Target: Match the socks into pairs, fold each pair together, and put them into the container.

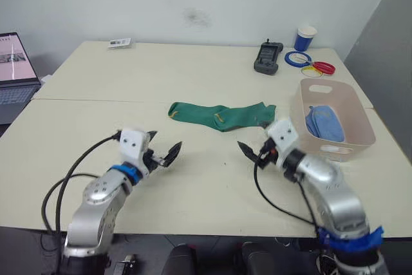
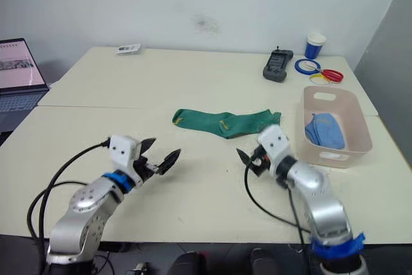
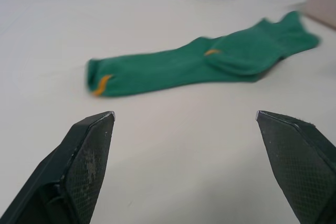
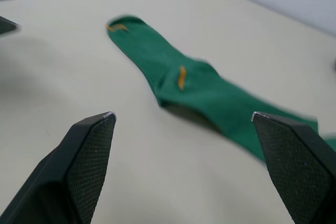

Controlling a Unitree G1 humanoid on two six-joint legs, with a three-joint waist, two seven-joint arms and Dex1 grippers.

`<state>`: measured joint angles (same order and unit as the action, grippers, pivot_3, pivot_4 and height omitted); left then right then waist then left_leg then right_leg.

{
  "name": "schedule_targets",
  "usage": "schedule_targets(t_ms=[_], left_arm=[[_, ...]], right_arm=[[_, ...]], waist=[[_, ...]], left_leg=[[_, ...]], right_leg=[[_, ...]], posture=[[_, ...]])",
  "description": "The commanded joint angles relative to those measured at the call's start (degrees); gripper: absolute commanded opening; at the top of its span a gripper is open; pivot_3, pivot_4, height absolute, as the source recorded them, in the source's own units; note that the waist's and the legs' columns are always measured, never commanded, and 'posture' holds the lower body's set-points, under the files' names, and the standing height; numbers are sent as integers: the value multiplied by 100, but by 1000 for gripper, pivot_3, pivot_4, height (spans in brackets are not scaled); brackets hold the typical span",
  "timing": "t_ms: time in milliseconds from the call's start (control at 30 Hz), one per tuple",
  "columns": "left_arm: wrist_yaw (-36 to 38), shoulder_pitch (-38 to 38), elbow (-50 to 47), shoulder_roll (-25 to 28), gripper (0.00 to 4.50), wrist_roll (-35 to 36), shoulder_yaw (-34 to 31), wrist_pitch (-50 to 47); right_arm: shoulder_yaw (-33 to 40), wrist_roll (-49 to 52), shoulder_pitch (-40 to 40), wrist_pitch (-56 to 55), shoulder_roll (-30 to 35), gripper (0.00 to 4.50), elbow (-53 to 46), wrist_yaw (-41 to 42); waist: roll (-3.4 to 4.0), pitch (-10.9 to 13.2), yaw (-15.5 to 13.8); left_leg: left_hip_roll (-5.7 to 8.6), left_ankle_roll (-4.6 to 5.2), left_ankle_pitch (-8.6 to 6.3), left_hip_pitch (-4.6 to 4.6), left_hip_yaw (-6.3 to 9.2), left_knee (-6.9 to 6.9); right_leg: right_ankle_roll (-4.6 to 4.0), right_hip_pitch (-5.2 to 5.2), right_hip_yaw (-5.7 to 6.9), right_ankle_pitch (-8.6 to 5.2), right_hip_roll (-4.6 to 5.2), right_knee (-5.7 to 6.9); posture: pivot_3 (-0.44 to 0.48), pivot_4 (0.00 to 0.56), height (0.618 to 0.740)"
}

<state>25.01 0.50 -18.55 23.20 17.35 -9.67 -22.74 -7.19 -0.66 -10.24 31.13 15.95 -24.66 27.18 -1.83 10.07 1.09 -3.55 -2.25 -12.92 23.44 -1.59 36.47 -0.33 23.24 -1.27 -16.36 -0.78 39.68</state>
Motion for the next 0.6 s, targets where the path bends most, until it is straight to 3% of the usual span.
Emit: schedule_targets(t_ms=[33, 300, 600], left_arm=[[-237, -666, -277, -207, 4500, -126, -197, 418], [-398, -1104, -420, -485, 4500, -144, -117, 579], [-52, -675, -305, -174, 4500, -344, 239, 658]], right_arm=[[27, -213, 563, -792, -182, 4457, 25, -588], [98, -308, 1008, -1314, -109, 4457, 249, -848], [294, -156, 765, -1040, -83, 4457, 172, -870]], waist=[[-7, -10, 28], [-16, -15, 65], [-20, -17, 63]], left_leg=[[-3, 0, 0, -2, -2, -2], [-2, 1, -1, -19, -3, -15], [0, 1, -1, -21, -3, -23]], right_leg=[[-1, -1, 0, -1, -1, -1], [-5, -3, 0, -2, -17, 7], [-10, -3, 0, -4, -18, 7]], posture=[[0, 150, 740], [0, 150, 740], [0, 150, 740]])
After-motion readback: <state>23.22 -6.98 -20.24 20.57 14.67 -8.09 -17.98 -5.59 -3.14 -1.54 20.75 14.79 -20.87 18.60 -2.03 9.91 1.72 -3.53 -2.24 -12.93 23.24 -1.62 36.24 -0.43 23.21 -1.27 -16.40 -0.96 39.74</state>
